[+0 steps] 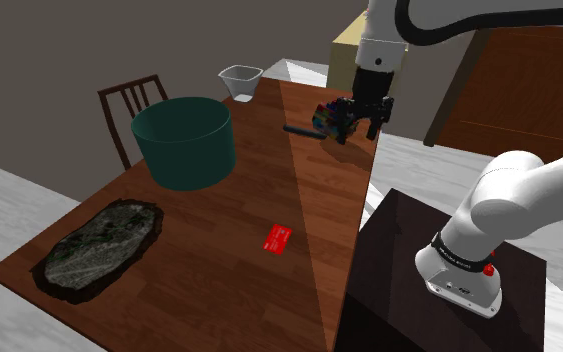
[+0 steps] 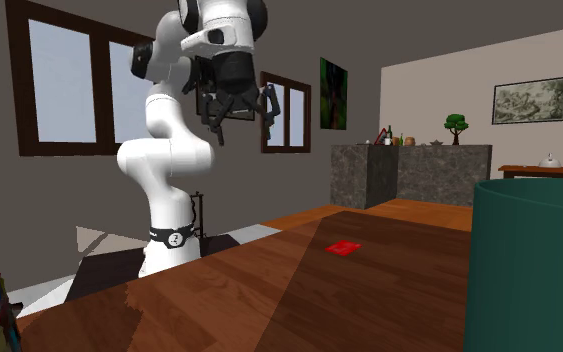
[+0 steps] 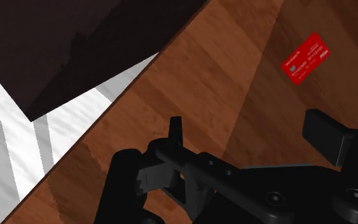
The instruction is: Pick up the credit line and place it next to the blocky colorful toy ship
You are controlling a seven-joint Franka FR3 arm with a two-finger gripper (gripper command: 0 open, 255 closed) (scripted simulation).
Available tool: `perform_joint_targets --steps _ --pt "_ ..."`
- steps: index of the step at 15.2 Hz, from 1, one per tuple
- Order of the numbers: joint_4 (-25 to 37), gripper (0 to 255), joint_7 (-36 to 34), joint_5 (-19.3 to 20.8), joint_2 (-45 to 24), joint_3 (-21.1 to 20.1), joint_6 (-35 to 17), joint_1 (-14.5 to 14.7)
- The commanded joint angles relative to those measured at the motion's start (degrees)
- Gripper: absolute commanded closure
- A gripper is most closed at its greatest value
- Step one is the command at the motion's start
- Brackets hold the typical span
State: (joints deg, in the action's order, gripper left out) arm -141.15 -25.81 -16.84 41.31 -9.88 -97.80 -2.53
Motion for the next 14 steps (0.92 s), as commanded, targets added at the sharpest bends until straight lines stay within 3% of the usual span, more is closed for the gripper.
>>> perform_joint_targets --steps 1,14 --pt "-1.85 0 -4.40 -3.00 -1.78 -1.94 -2.54 -0.04" --pt "-3.70 0 -27.92 -22.28 -21.85 -13.82 -21.68 1.45"
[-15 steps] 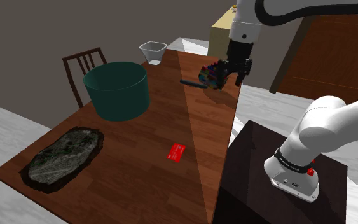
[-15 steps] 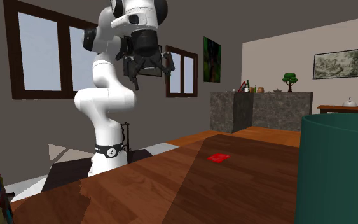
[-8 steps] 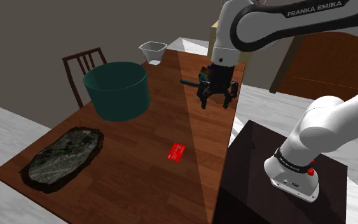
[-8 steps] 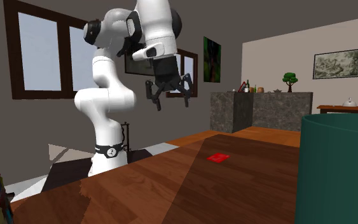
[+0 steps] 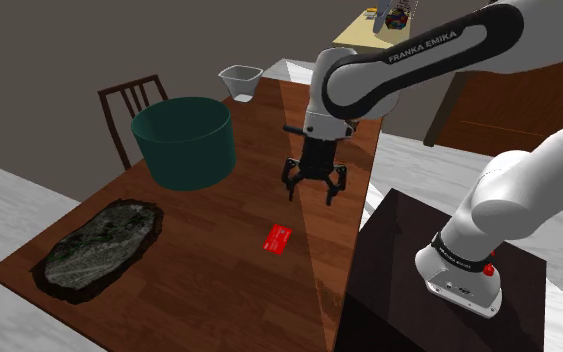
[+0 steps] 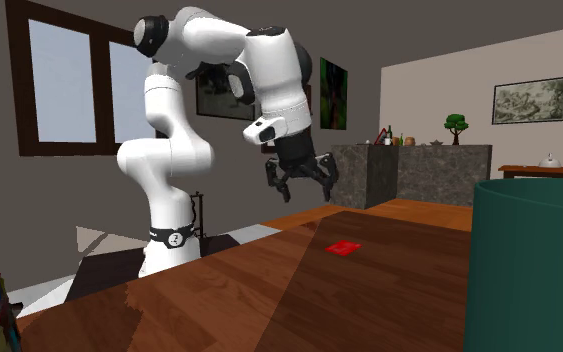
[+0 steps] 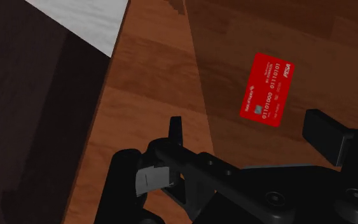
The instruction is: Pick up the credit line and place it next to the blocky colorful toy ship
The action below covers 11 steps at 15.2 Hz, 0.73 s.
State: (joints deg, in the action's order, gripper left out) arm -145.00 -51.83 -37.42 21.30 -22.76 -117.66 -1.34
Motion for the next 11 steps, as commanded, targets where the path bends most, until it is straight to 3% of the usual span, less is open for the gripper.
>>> perform_joint_targets --steps 1,8,11 --pt "0.53 0 -3.37 -3.10 -3.94 -1.72 -3.59 0.45" --pt "5.30 0 -12.03 -12.09 -19.91 -5.94 -16.09 2.22" --pt "5.23 0 -11.59 -12.90 -22.00 -6.66 -18.64 3.00"
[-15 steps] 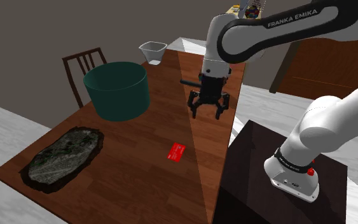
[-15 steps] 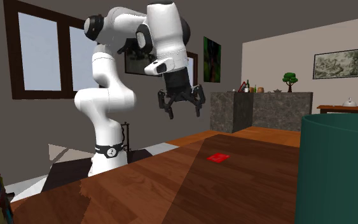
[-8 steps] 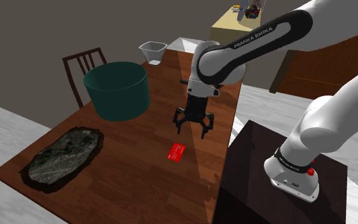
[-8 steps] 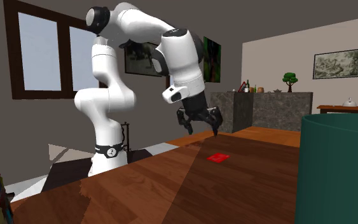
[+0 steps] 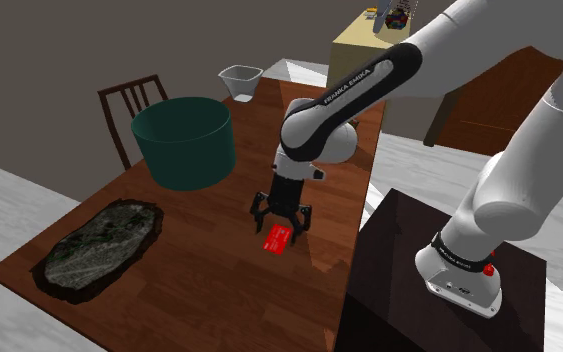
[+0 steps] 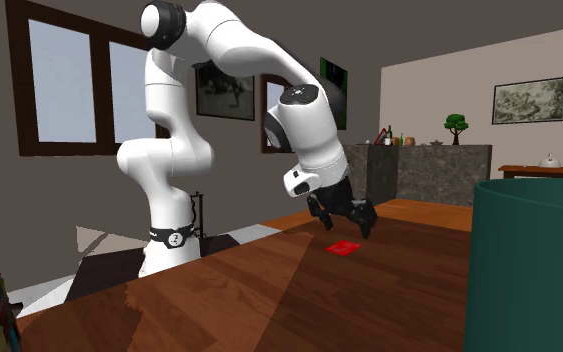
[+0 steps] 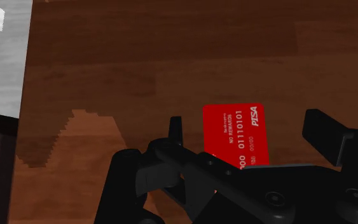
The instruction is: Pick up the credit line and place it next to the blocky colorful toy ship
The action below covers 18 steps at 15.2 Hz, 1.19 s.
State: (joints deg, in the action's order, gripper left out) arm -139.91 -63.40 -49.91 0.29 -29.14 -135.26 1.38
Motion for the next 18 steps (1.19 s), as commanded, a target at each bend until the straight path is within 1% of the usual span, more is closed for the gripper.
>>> perform_joint_targets --steps 1,5,13,14,18 --pt "0.14 0 0.14 -0.68 -1.71 -0.53 -1.90 0.53" --pt "0.28 0 0.72 -1.60 -4.40 -1.35 -4.95 1.45" --pt "0.27 0 0.72 -1.60 -4.39 -1.35 -4.94 1.45" --pt "0.27 255 0.72 -1.60 -4.39 -1.35 -4.94 1.45" --pt "0.26 255 0.67 -1.61 -4.31 -1.36 -4.89 1.46"
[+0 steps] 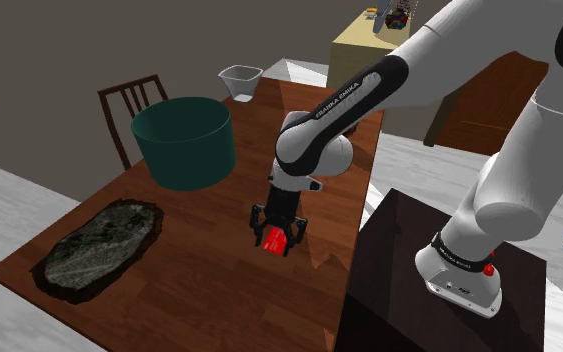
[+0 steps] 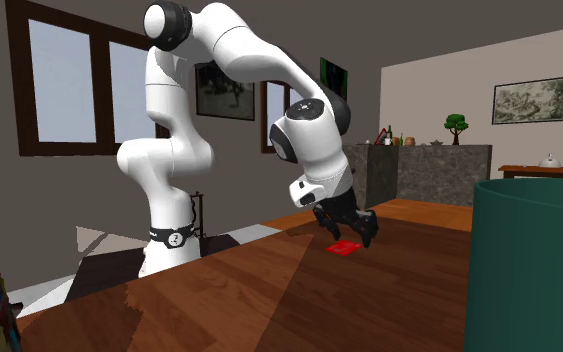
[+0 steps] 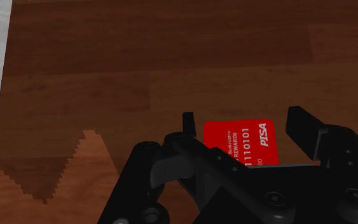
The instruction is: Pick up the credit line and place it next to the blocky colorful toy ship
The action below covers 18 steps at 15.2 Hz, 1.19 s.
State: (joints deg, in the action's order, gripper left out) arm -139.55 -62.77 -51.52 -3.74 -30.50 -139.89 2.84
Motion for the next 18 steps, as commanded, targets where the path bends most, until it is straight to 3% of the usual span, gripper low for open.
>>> perform_joint_targets --steps 1,5,18 --pt "-0.08 255 0.01 0.01 -0.30 0.00 -0.28 0.02" --pt "-0.09 255 0.09 0.01 -0.37 0.02 -0.32 0.01" --pt "1.48 255 -6.04 2.74 8.86 0.97 9.43 -0.91"
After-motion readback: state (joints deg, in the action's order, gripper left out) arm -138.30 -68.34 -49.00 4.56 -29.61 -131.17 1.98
